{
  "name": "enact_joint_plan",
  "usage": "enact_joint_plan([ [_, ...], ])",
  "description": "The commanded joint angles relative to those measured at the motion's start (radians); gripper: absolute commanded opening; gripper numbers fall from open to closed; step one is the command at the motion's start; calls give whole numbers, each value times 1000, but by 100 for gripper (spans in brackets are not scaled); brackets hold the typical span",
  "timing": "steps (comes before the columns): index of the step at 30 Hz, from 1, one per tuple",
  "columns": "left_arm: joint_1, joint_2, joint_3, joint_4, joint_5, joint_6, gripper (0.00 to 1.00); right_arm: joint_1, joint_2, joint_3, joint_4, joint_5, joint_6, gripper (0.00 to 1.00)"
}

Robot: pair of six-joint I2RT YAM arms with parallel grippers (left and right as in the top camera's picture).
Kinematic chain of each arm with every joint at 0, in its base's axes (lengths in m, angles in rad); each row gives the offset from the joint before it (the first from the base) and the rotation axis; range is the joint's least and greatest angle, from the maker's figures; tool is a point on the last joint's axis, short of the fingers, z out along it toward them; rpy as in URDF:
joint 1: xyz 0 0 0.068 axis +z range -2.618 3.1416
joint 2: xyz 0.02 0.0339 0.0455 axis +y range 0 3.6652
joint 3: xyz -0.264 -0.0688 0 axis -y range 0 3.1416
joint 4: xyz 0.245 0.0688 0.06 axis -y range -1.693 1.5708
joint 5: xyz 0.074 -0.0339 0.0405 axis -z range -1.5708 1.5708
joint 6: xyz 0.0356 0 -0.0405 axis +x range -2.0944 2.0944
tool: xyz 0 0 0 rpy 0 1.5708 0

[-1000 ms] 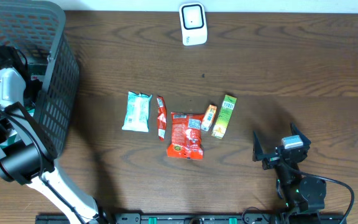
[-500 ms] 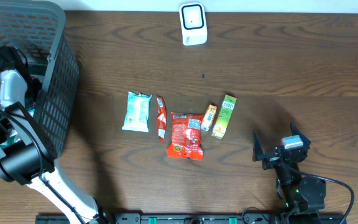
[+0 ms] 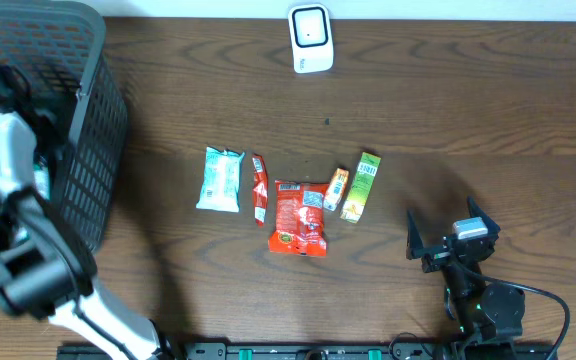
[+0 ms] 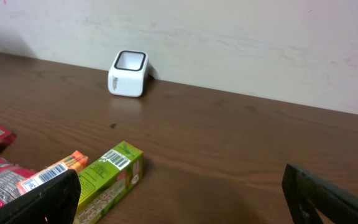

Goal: Scan the item barcode
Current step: 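Grasp the green 3M gloves pack in the basket with the left gripper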

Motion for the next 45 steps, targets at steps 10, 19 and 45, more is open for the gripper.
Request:
enact_joint_plan([
  [10, 5, -517, 13, 93, -55, -91, 7, 5, -5, -1, -3, -1, 11, 99],
  [19, -21, -584, 11, -1, -46, -168, 60, 5, -5, -1, -3, -1, 11, 99],
  [45, -19, 117, 8, -134, 182, 281, 91, 5, -5, -1, -3, -1, 11, 99],
])
